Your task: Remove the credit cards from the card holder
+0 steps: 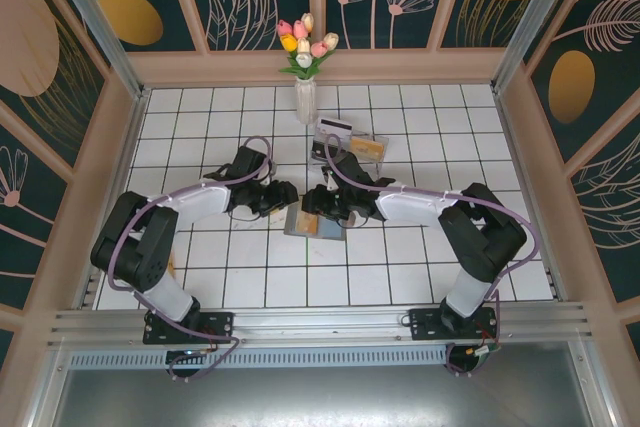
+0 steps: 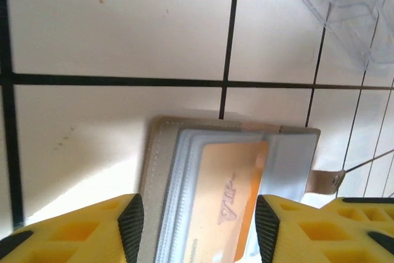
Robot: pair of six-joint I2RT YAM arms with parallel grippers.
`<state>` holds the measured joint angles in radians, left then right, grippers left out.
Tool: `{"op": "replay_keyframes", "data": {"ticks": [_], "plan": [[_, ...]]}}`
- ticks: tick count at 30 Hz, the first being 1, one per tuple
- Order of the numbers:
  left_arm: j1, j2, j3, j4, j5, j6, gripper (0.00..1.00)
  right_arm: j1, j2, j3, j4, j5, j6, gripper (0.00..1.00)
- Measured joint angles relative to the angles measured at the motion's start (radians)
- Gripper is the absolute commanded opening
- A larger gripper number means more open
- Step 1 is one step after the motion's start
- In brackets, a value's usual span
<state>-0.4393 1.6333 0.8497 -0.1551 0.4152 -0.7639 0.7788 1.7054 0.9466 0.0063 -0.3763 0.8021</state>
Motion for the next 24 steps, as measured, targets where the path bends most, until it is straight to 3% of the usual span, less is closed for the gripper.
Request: {"op": "replay_keyframes", "data": {"ticks": [7, 24], "plan": [[0.008, -0.025, 0.0, -0.034, -0.048, 0.013, 0.32, 0.0, -0.005, -0.019, 0.006, 0.038, 0.022, 0.35], [-0.034, 0.044, 0.018, -0.014, 0.075, 0.055, 0.05, -0.026, -0.04, -0.111, 0.047, 0.08, 0.122, 0.23]]}}
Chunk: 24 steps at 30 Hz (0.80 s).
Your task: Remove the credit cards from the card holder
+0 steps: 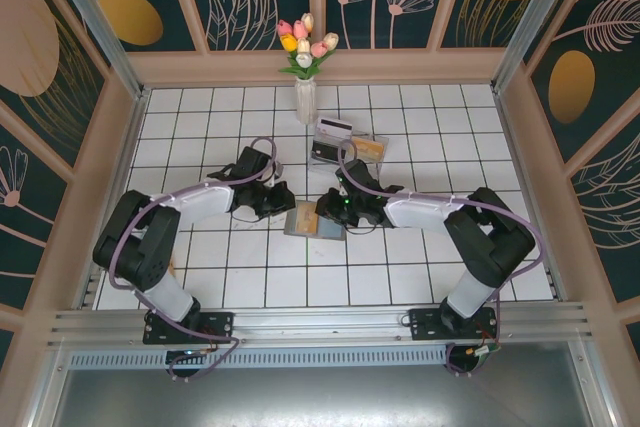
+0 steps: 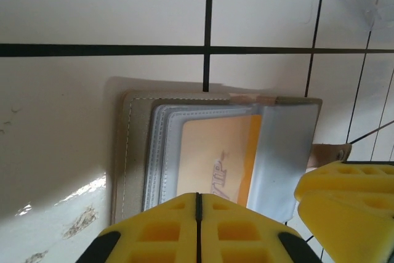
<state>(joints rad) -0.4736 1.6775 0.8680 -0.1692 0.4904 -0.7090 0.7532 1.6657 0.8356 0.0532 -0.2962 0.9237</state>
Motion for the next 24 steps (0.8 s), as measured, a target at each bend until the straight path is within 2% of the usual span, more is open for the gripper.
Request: {"op": "replay_keyframes", "data": {"ticks": [12, 24], "plan": [[0.0, 0.069, 0.013, 0.001, 0.019, 0.002, 0.03, 0.0, 0.067, 0.005, 0.004, -0.02, -0.001, 0.21], [0.0, 0.074, 0.013, 0.003, 0.021, 0.002, 0.03, -0.001, 0.117, 0.033, 0.026, -0.071, -0.028, 0.19]]}}
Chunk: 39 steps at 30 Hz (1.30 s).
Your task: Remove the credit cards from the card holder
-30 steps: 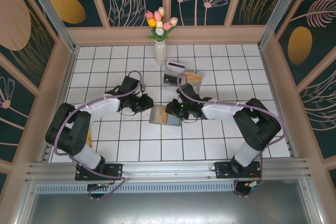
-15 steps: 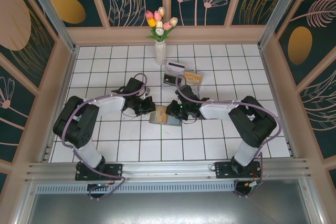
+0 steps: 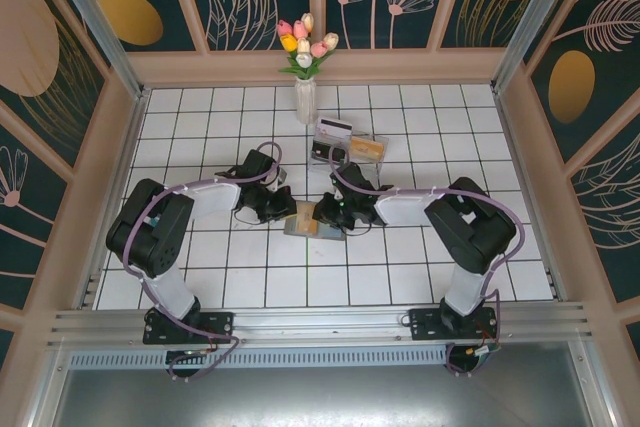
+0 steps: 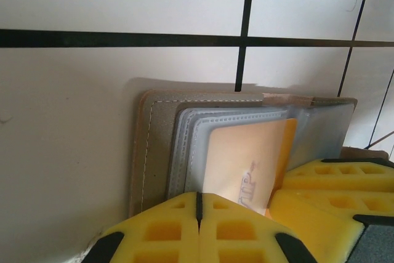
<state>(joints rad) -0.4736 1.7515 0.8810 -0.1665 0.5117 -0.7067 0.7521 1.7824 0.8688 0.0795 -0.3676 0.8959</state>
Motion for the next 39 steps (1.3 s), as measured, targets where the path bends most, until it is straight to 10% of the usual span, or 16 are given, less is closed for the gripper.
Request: {"op": "replay_keyframes", "data": {"ticks": [39], "plan": [[-0.013, 0.003, 0.0, 0.01, -0.019, 0.008, 0.03, -0.029, -0.028, -0.061, 0.068, -0.049, -0.027, 0.09]]}}
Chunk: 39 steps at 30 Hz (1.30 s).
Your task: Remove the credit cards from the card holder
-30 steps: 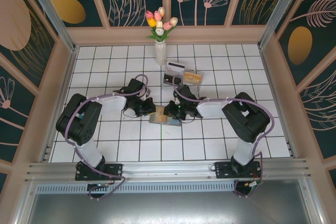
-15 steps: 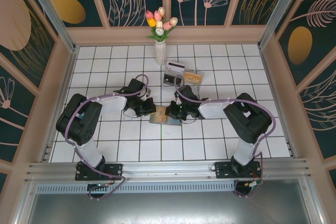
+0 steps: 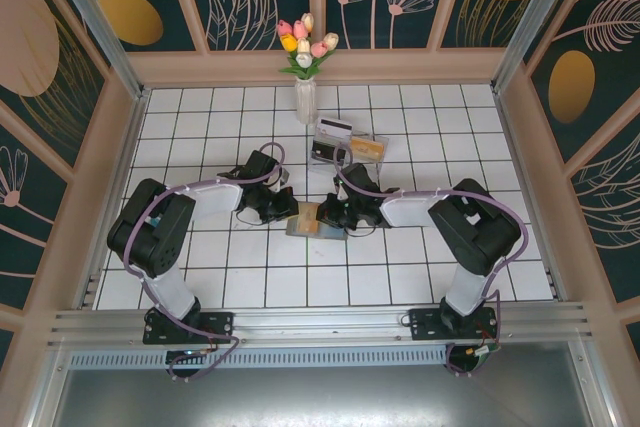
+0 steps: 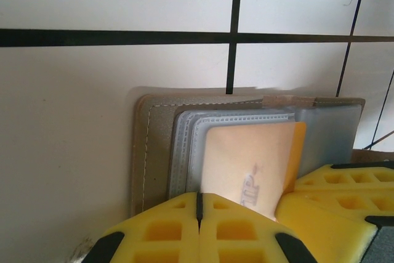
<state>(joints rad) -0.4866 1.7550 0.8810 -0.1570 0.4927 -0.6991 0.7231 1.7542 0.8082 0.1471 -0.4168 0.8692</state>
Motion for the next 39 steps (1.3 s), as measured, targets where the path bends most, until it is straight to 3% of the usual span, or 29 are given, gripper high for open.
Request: {"op": "replay_keyframes", "data": {"ticks": [21, 28, 39], "plan": [[-0.004, 0.0, 0.0, 0.0, -0.008, 0.007, 0.0, -0.034, -0.031, -0.027, -0.065, -0.004, -0.027, 0.11], [-0.004, 0.0, 0.004, -0.005, -0.008, 0.011, 0.01, -0.036, -0.04, -0.031, -0.069, -0.003, -0.037, 0.02], [0.007, 0.0, 0.052, -0.06, -0.014, 0.032, 0.18, -0.059, -0.161, -0.107, -0.087, -0.001, -0.091, 0.0]]}}
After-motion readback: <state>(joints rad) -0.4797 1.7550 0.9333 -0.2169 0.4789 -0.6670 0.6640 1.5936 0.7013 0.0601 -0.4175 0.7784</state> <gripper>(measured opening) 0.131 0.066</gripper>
